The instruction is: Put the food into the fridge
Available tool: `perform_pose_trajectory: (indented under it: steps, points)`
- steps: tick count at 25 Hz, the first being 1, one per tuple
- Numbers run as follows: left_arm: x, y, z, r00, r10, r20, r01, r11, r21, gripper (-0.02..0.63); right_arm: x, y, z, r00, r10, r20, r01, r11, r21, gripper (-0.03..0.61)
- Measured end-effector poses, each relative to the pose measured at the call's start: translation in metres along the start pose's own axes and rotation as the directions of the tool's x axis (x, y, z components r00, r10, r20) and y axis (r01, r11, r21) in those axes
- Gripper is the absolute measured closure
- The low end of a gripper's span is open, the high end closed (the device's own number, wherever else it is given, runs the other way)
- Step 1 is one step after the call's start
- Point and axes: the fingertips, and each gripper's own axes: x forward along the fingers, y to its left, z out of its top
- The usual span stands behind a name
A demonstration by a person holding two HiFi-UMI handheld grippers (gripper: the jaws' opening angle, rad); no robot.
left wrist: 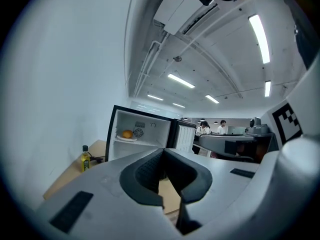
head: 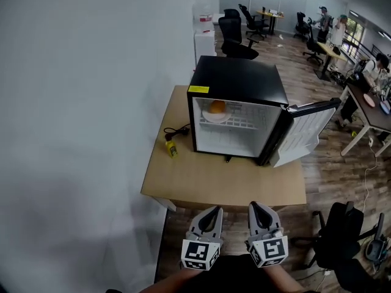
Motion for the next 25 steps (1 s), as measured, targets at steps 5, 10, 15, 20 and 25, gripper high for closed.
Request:
perform_pose_trajectory:
  steps: [5, 10, 15, 20, 25]
  points:
    - [0.004, -0.017, 0.009, 0.999, -0.022, 0.024, 0.021, 0.998, 0.060, 0.600, -0.019, -0.009, -0.003, 0.999, -0.040, 0.000, 0.040, 0.999, 0.009, 0.518]
    - [0.006, -0.029, 0.001, 0.999, -0.048, 0.012, 0.048, 0.998, 0.048, 0.600, -0.035, -0.017, -0.005, 0.997, -0.077, -0.004, 0.077, 0.997, 0.012, 0.518]
    - [0.014, -0.035, 0.004, 0.998, -0.056, 0.029, 0.054, 0.997, 0.055, 0.600, -0.037, -0.020, -0.004, 0.996, -0.091, -0.015, 0.091, 0.996, -0.001, 0.518]
    - [0.010, -0.044, 0.012, 0.997, -0.069, 0.037, 0.066, 0.995, 0.077, 0.600, -0.034, -0.012, -0.001, 0.997, -0.069, -0.014, 0.069, 0.998, 0.005, 0.518]
    - [0.008, -0.042, 0.016, 0.997, -0.074, 0.034, 0.070, 0.991, 0.117, 0.600, -0.034, -0.010, 0.002, 0.996, -0.086, 0.011, 0.086, 0.996, 0.019, 0.518]
